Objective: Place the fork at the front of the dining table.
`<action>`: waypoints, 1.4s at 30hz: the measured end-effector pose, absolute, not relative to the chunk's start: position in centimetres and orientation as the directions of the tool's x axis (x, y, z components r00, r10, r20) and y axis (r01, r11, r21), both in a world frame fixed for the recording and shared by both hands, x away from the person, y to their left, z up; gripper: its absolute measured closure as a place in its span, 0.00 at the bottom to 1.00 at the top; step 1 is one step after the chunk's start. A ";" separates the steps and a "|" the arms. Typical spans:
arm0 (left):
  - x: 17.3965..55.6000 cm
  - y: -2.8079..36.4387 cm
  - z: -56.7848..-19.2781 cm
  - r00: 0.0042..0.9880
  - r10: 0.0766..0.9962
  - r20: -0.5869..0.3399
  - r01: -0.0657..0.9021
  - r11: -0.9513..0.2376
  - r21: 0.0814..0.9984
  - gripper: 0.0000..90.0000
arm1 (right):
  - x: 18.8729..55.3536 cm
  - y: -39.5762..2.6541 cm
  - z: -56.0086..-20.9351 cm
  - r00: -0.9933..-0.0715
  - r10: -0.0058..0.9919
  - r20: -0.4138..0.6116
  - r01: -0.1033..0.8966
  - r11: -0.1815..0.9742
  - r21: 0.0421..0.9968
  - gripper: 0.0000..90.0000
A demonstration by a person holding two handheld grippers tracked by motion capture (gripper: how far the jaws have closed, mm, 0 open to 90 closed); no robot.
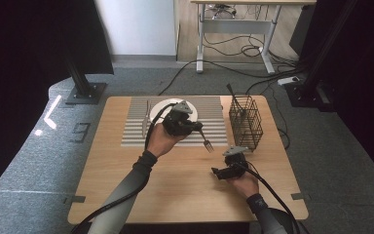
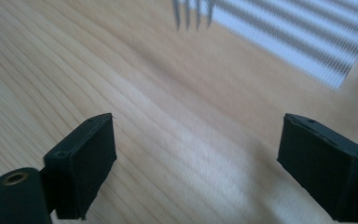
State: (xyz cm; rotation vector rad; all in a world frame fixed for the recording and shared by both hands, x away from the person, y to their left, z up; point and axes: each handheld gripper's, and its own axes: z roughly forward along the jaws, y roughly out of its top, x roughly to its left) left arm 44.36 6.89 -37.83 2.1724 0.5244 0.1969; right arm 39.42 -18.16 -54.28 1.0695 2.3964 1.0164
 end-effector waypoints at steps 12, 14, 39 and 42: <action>43.7 7.4 -39.1 0.904 0.427 -0.038 0.300 -0.567 0.767 0.96 | 41.5 -14.0 -48.2 -0.764 0.644 -0.043 0.383 0.506 0.772 0.52; 43.6 7.4 -39.1 0.906 0.422 -0.035 0.297 -0.573 0.763 0.96 | 41.8 -13.2 -47.4 -0.779 0.624 -0.068 0.355 0.527 0.772 0.61; 41.5 10.4 -42.6 0.913 0.408 -0.009 0.264 -0.574 0.775 0.29 | 41.9 -12.0 -46.7 -0.738 0.669 -0.091 0.374 0.518 0.770 0.93; 40.5 11.3 -44.3 0.906 0.422 -0.018 0.280 -0.569 0.773 0.22 | 42.1 -12.2 -46.7 -0.734 0.673 -0.090 0.377 0.514 0.771 0.93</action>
